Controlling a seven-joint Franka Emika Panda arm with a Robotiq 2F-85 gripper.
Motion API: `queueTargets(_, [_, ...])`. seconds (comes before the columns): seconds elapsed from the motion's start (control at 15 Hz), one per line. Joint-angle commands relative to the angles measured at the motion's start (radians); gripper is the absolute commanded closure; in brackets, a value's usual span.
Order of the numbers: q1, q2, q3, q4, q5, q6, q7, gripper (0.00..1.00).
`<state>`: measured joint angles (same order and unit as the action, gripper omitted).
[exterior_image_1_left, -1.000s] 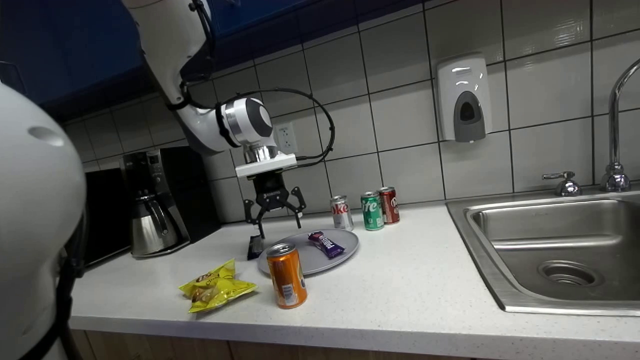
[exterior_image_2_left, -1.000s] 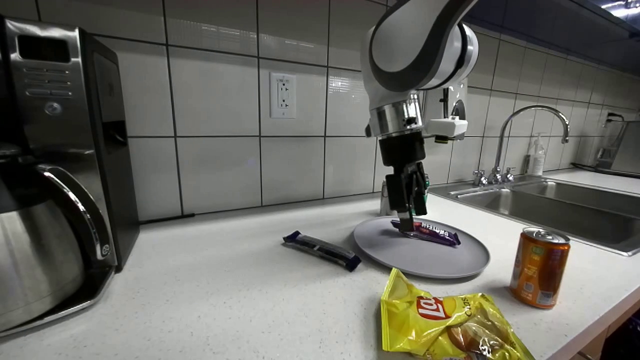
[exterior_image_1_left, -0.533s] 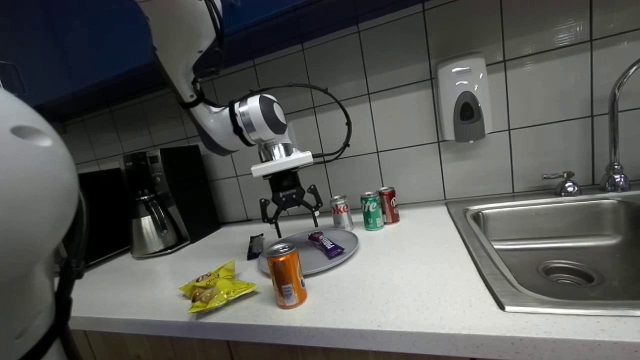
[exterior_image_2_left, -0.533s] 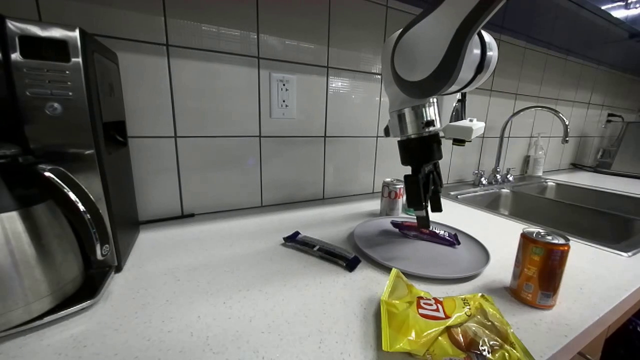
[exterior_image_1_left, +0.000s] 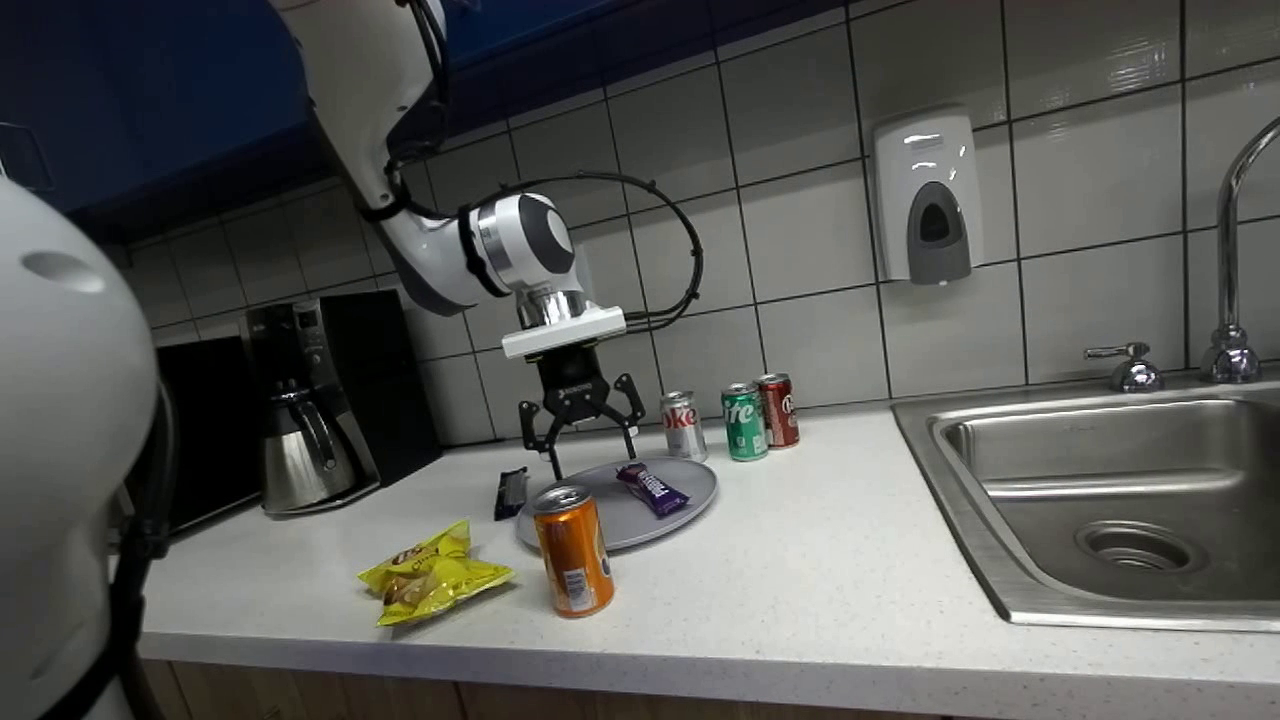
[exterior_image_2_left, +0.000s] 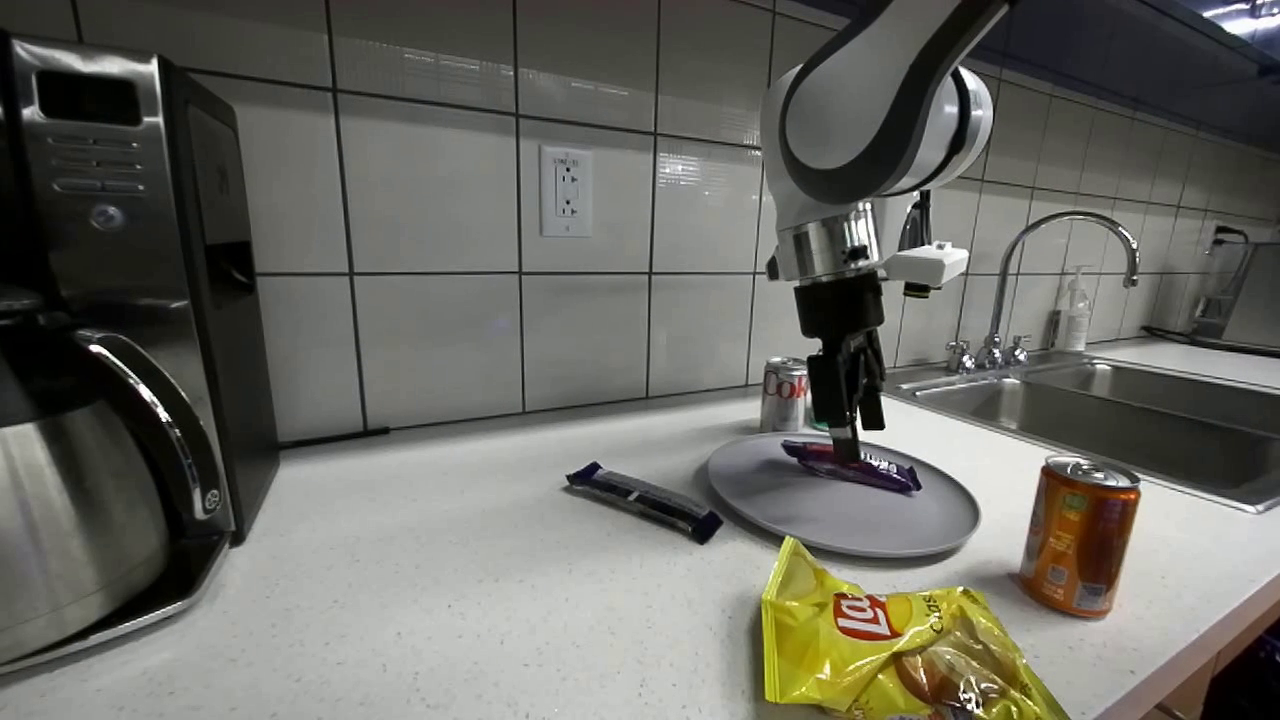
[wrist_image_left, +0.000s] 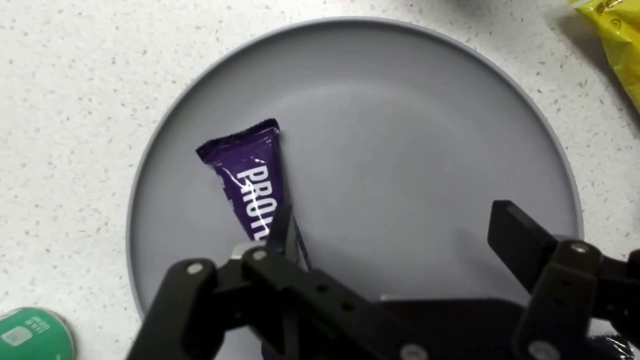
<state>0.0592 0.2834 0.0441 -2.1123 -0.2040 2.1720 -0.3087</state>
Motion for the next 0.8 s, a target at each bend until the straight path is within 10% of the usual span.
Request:
queueTargets(0.0, [-0.018, 0.025, -0.005, 0.027, -0.017, -0.002, -0.004, 0.00])
queueTargets(0.73, [-0.053, 0.097, -0.034, 0.067, -0.100, 0.111, -0.074, 0.00])
